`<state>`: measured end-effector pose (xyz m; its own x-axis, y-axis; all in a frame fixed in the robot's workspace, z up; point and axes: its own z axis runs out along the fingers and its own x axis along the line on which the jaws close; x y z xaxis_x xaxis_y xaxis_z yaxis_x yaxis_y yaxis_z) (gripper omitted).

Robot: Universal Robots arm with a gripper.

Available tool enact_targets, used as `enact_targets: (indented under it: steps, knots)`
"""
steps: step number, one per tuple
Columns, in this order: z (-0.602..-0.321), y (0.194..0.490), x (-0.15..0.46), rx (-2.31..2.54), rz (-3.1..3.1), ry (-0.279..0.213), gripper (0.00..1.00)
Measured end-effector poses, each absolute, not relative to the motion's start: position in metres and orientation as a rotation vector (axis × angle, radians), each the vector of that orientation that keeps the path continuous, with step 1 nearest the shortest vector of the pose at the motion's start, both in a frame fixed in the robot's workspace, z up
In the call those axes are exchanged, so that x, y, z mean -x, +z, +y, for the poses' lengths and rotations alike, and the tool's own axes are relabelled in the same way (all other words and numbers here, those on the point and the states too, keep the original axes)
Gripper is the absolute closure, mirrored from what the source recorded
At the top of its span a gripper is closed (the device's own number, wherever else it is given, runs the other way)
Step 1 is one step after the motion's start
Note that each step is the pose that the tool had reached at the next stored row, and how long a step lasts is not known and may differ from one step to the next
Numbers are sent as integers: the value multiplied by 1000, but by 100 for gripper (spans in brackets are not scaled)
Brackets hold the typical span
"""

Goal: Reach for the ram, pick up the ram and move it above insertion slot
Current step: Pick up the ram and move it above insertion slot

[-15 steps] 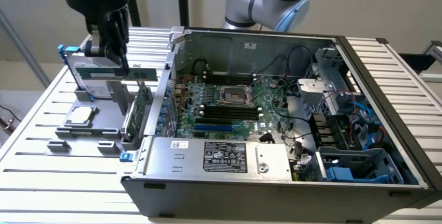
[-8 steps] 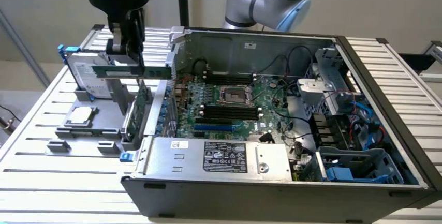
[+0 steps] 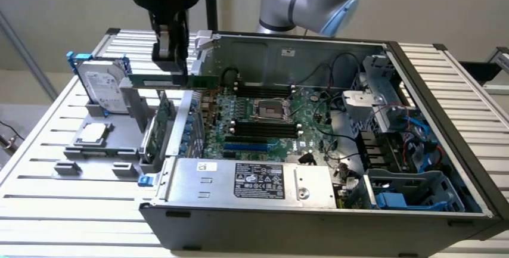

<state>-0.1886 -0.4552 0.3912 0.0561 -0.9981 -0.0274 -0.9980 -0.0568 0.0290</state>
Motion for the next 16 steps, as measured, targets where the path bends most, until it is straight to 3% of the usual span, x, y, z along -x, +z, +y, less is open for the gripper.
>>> enact_targets:
  steps: [16]
  knots:
    - [-450, 392, 121, -2282, -2156, -67, 87]
